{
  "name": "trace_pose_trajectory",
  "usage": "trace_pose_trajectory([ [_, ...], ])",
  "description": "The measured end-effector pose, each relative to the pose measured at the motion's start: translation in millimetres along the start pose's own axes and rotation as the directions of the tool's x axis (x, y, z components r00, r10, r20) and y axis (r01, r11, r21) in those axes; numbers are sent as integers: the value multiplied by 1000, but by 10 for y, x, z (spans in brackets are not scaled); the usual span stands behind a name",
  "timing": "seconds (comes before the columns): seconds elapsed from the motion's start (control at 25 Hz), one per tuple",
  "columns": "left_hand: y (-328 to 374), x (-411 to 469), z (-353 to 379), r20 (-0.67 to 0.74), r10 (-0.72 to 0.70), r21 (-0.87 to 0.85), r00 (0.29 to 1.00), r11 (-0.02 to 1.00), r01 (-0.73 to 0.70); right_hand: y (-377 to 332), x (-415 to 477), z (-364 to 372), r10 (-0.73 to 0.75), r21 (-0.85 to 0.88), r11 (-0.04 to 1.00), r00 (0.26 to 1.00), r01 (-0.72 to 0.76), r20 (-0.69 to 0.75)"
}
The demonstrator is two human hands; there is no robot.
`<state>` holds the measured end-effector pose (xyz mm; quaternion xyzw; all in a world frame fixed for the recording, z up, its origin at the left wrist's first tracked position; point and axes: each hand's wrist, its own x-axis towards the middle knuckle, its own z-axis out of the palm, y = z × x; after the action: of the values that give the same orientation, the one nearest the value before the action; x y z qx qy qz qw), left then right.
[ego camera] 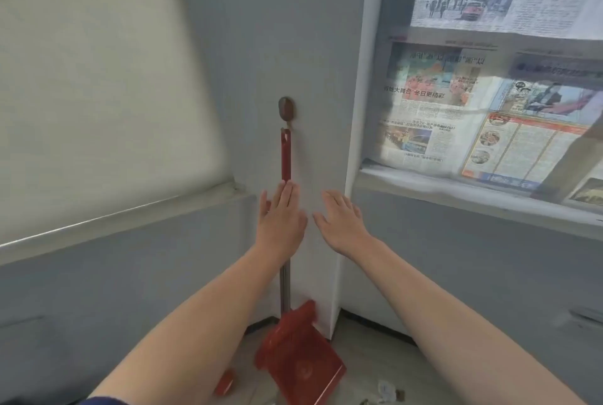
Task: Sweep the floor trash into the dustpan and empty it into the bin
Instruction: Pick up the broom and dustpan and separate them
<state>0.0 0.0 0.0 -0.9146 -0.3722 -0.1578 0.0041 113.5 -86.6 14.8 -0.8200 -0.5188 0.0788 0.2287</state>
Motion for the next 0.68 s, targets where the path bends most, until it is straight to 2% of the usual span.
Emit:
trace_pose_trajectory([
  [0.12,-299,296,115,-19,-18,-32,1000,999,18,-165,340,108,108,63,992,994,-107,-9],
  [0.2,-490,468,255,19,-4,-47,1000,999,5,-332,600,232,197,134,971,980,-198,21],
  [0.32,-655,678,425,110,-24,-88,994,996,34,-584,958,440,340,339,876,938,-343,72],
  [0.52,-790,1015,584,158,21,-189,987,982,10,-773,1376,705,433,473,789,901,-391,21],
  [0.56,-797,1040,610,171,64,-209,983,977,-27,-775,1415,734,447,475,783,894,-401,19],
  [0.68,-842,1145,880,275,193,-112,942,979,-168,-692,1504,842,498,469,765,867,-441,3],
])
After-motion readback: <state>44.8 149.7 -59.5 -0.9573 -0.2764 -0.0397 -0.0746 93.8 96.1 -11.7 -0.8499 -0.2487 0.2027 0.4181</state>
